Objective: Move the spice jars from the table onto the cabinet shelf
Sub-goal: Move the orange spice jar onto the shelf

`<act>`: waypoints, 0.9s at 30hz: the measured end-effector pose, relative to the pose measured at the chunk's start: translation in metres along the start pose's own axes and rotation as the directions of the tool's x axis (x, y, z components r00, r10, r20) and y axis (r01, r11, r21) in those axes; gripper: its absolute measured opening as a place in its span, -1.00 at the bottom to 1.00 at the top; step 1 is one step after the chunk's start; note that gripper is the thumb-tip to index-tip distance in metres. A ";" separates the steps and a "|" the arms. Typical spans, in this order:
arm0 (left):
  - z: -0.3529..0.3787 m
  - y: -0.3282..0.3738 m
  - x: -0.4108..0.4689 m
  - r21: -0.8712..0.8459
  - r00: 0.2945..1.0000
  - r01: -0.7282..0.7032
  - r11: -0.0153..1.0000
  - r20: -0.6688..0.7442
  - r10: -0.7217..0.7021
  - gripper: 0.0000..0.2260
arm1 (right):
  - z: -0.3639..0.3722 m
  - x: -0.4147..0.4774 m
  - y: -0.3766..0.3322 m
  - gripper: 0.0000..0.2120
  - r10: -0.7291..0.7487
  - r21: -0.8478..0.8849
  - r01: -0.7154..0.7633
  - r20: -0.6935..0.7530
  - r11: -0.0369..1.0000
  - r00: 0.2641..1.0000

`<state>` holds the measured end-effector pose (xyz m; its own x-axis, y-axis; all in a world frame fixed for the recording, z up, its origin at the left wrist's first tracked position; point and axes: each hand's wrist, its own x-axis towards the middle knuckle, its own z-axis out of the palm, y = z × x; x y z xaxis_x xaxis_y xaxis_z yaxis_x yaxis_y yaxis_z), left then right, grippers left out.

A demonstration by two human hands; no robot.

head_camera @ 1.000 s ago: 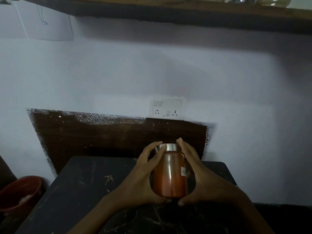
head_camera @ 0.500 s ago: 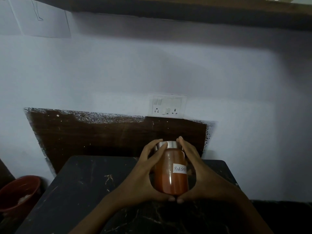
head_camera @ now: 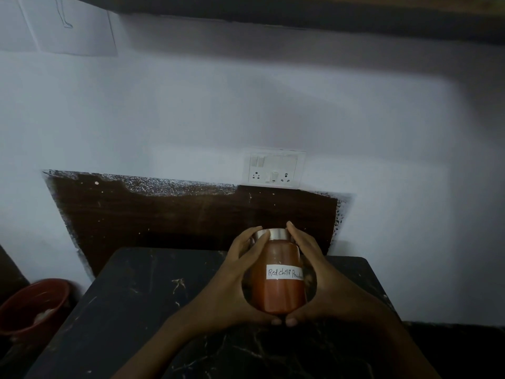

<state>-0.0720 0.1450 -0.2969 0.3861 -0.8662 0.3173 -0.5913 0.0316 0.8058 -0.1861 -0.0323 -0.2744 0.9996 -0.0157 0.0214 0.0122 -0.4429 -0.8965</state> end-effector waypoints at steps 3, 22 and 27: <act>0.000 0.000 -0.003 -0.062 1.000 0.003 0.998 -0.015 -0.004 0.07 | -0.007 -0.003 0.000 0.22 0.025 0.056 -0.028 0.056 0.998 0.998; -0.004 0.007 0.005 0.038 0.999 0.027 0.999 0.032 -0.029 0.11 | -0.002 -0.004 0.001 0.17 -0.019 -0.029 0.018 -0.038 0.999 0.999; -0.011 0.021 0.027 0.075 0.996 -0.024 0.997 0.084 0.018 0.12 | -0.018 -0.009 -0.010 0.19 -0.020 -0.063 0.013 -0.107 0.998 0.994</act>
<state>-0.0659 0.1281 -0.2658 0.3148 -0.9041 0.2889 -0.6517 0.0154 0.7583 -0.1955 -0.0440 -0.2581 0.9909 -0.1030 0.0865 0.0238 -0.4988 -0.8664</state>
